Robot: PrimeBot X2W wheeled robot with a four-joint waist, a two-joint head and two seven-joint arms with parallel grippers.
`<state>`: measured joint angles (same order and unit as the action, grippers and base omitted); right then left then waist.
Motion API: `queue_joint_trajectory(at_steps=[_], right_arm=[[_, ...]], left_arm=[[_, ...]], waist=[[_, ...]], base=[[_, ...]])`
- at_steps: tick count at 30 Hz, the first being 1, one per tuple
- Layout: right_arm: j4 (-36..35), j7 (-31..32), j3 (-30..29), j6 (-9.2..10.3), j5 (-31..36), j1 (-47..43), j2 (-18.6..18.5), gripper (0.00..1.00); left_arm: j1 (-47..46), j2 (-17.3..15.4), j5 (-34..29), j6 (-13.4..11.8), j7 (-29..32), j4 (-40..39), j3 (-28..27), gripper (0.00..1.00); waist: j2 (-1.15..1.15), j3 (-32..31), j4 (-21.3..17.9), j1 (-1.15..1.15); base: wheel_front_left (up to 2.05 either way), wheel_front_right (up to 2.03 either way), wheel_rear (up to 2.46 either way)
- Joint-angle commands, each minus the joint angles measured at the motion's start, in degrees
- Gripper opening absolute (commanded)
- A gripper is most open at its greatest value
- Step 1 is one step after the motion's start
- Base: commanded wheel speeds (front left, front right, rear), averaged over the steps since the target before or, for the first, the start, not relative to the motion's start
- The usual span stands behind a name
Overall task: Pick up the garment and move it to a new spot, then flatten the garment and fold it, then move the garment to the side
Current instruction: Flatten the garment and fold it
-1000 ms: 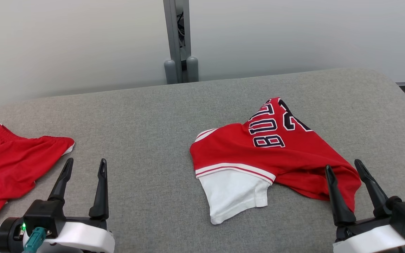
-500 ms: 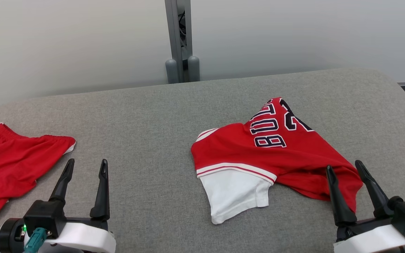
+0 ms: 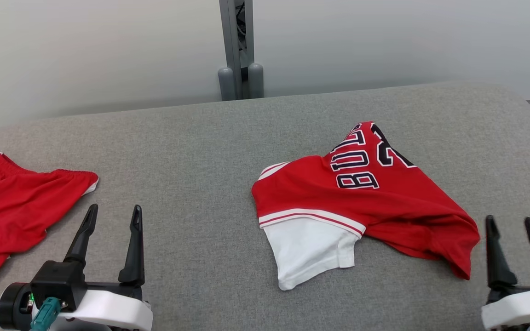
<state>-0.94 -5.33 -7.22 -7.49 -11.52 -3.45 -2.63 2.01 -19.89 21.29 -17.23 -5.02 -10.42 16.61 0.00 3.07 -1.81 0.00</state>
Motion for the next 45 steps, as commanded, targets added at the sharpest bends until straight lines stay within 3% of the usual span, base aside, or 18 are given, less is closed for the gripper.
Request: queue_joint_trajectory(at_steps=[1, 10, 13, 22, 23, 25, 26, 31, 38, 41, 45], right_arm=[[2.71, -0.79, -2.2, -0.02, -0.54, 1.37, -0.37, 1.0], [19.62, -3.77, -8.29, -0.02, -1.1, 7.49, -0.4, 1.0], [29.12, -5.64, -7.68, -0.02, -1.54, 12.39, -0.4, 1.0], [47.72, -6.22, -1.51, -0.02, -4.72, 20.46, -0.32, 1.0], [49.11, -6.32, -0.44, -0.02, -5.14, 20.82, -0.14, 0.73], [51.07, -6.9, 1.03, -0.06, -6.72, 21.85, 0.09, 0.0], [51.99, -7.04, 1.85, -0.07, -7.33, 22.34, 0.16, 0.0], [49.48, -9.62, -0.21, 0.0, -5.98, 25.39, -3.17, 0.0], [35.14, -9.94, -3.17, -0.01, 4.37, 29.73, -8.31, 0.0], [26.48, -9.93, -1.04, -0.01, 10.59, 30.25, -9.56, 0.0], [19.43, -8.57, 6.73, 0.0, 15.51, 26.35, -10.88, 0.0]], left_arm=[[-0.81, -0.3, 0.5, -0.07, -0.08, -0.05, -0.01, 1.0], [-2.39, -0.52, 0.42, 0.49, 0.14, -0.41, 0.24, 1.0], [-3.61, -0.65, 0.17, 0.71, 0.34, -0.65, 0.41, 1.0], [-5.66, -0.48, 0.13, 1.21, 0.24, 0.15, 1.17, 1.0], [-5.81, -0.48, 0.21, 1.2, 0.16, 0.28, 1.14, 1.0], [-6.01, -0.4, 0.35, 1.18, -0.02, 0.58, 1.14, 1.0], [-6.12, -0.35, 0.43, 1.2, -0.14, 0.7, 1.16, 1.0], [-6.5, 0.02, 0.89, 1.22, -0.85, 1.06, 1.18, 1.0], [-6.87, 0.58, 1.34, 1.46, -1.91, 2.28, 1.39, 1.0], [-7.06, 0.82, 1.49, 1.61, -2.3, 2.69, 1.43, 1.0], [-7.47, 1.13, 1.87, 1.69, -2.78, 3.17, 1.57, 1.0]], waist=[[0.0, 0.37, 0.0, 0.0], [0.0, 3.03, -0.23, 0.0], [0.0, 5.06, -0.35, 0.0], [0.0, 7.37, 0.22, 0.0], [0.0, 7.53, 0.2, 0.0], [0.0, 7.71, 0.11, 0.0], [0.0, 7.82, 0.09, 0.0], [0.0, 8.07, -0.1, 0.0], [0.0, 8.02, -0.4, 0.0], [0.0, 8.21, -0.44, 0.0], [0.0, 8.47, -0.22, 0.0]], base=[[0.0, 0.0, 0.0], [0.0, 0.0, 0.0], [0.0, 0.0, 0.0], [0.0, 0.0, 0.0], [0.0, 0.0, 0.0], [0.0, 0.0, 0.0], [0.0, 0.0, 0.0], [0.0, 0.0, 0.0], [0.0, 0.0, 0.0], [0.0, 0.0, 0.0], [0.0, 0.0, 0.0]])
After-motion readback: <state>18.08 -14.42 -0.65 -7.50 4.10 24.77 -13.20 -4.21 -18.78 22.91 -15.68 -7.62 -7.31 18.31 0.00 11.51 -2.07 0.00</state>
